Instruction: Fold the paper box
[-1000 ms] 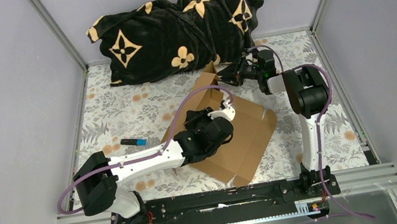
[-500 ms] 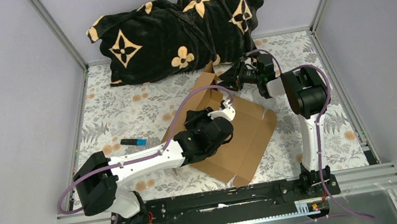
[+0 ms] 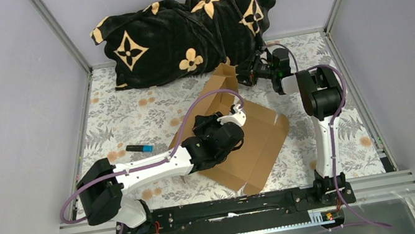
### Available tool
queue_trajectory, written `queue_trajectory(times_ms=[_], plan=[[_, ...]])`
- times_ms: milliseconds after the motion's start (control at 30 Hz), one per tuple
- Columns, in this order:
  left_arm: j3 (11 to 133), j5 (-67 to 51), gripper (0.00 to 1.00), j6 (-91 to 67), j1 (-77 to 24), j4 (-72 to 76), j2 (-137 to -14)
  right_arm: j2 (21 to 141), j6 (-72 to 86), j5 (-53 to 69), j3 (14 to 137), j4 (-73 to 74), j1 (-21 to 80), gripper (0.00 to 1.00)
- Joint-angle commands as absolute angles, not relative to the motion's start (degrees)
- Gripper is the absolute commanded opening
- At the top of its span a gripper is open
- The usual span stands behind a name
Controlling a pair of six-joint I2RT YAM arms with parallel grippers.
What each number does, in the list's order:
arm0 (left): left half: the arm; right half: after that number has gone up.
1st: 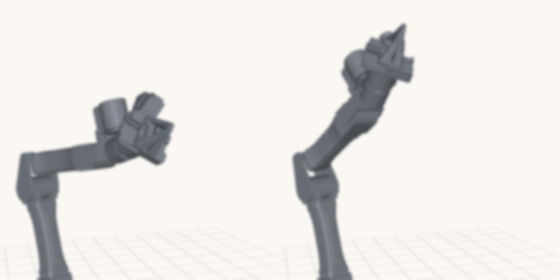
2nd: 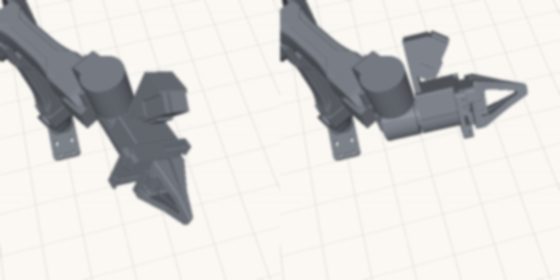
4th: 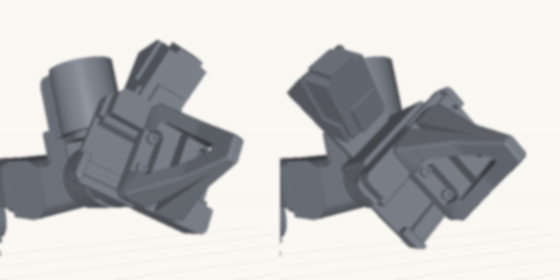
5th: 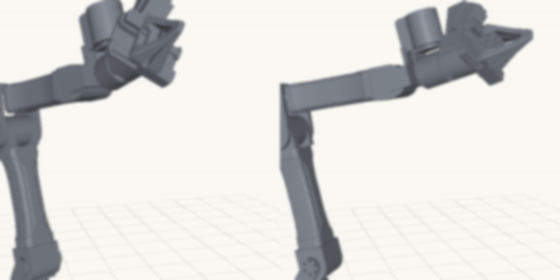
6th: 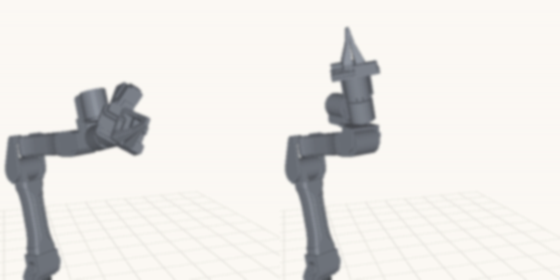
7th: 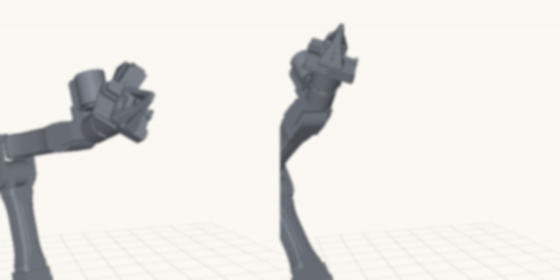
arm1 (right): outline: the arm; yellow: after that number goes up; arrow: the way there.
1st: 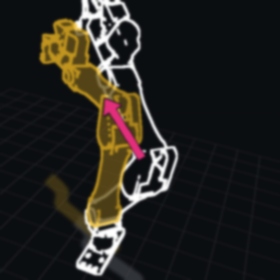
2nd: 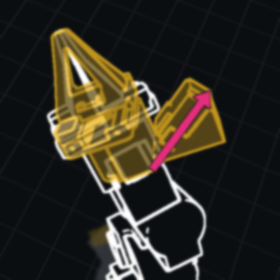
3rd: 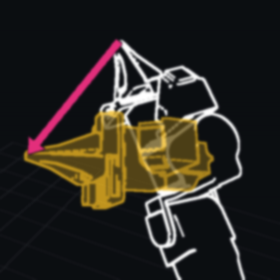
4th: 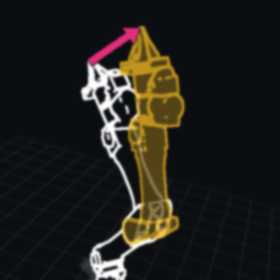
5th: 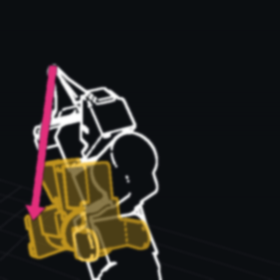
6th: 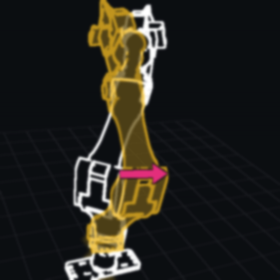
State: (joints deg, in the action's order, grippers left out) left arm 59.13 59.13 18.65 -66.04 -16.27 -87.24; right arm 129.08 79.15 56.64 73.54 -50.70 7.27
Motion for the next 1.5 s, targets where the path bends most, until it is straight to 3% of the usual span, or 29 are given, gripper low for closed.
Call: queue_trajectory(times_ms=[0, 567, 700, 933, 1167, 1300, 1467], plan=[[58.9, 53.1, 0.05, 16.7, -66.8, -14.4, -88.3, 129.6, 78.7, 57.9, 75.4, -51.0, 6.9, 0.52], [62.7, 52.6, 0.05, 18.7, -66.9, -18.1, -91.8, 127.9, 77.4, 59.8, 71.4, -53.7, 6.7, 0.42], [63.3, 52.5, 0.05, 18.8, -67.1, -18.3, -92.4, 126.1, 77.2, 59.1, 67.0, -55.0, 6.6, 0.51], [63.0, 53.0, 0.05, 18.5, -67.5, -19.0, -91.9, 127.3, 82.4, 58.2, 63.8, -63.2, 5.1, 0.53], [62.9, 52.9, 0.05, 19.1, -67.7, -19.1, -91.8, 125.6, 71.4, 58.5, 67.4, -49.6, 4.7, 0.52], [63.0, 52.7, 0.05, 19.2, -67.9, -19.4, -91.8, 122.5, 57.3, 55.0, 70.6, -34.2, 4.8, 0.51], [62.5, 52.7, 0.05, 19.4, -68.1, -19.8, -91.5, 118.6, 44.7, 49.8, 71.0, -26.2, 4.8, 0.52]])
